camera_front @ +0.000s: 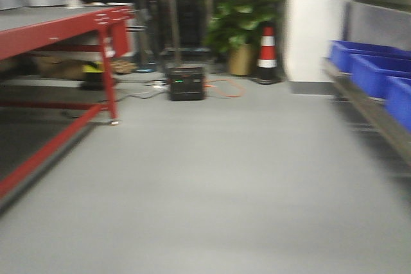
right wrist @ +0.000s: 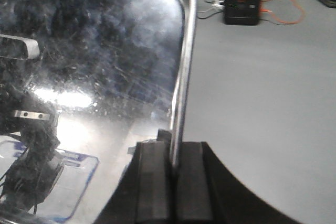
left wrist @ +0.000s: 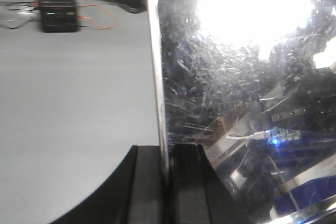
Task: Stack silver trays without gaps
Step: 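Carry the tray past the red table toward the other rack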
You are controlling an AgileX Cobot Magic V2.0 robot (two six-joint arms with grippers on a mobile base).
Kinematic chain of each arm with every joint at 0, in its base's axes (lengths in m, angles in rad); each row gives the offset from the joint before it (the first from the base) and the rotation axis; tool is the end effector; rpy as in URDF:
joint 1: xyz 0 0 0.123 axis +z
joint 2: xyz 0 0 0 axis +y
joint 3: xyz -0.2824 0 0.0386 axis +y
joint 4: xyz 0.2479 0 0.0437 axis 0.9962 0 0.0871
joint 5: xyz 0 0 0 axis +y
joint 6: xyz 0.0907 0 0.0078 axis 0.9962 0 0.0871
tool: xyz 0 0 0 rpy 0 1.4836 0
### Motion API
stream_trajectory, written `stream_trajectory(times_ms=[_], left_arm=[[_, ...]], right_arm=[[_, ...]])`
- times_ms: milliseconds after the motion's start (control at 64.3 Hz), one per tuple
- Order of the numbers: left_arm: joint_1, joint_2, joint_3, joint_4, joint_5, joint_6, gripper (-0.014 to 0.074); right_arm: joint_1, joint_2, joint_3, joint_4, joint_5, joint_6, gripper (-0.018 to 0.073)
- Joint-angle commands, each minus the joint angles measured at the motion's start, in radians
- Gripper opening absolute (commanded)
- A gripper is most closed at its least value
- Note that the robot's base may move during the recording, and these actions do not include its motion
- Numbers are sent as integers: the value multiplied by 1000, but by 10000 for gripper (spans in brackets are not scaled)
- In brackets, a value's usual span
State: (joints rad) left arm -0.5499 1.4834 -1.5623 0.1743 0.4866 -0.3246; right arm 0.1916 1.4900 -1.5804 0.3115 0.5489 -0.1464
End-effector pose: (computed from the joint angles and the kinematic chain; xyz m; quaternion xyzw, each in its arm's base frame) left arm 0.2969 -0.1733 0.4426 0.1291 0.7983 -0.1762 0.5612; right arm 0.3339 0.0796 0.4426 -0.0745 0.8146 0.1541 0.5543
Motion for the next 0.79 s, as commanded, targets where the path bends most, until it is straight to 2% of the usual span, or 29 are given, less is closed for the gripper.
stream_trajectory(times_ms=[0, 777], left_arm=[[-3, -15, -10, -3, -42, 6, -20], [-3, -15, -10, -3, -42, 6, -20]], right_arm=[[2, -15, -5, -10, -46, -14, -78], [2, -15, -5, -10, -46, -14, -78]])
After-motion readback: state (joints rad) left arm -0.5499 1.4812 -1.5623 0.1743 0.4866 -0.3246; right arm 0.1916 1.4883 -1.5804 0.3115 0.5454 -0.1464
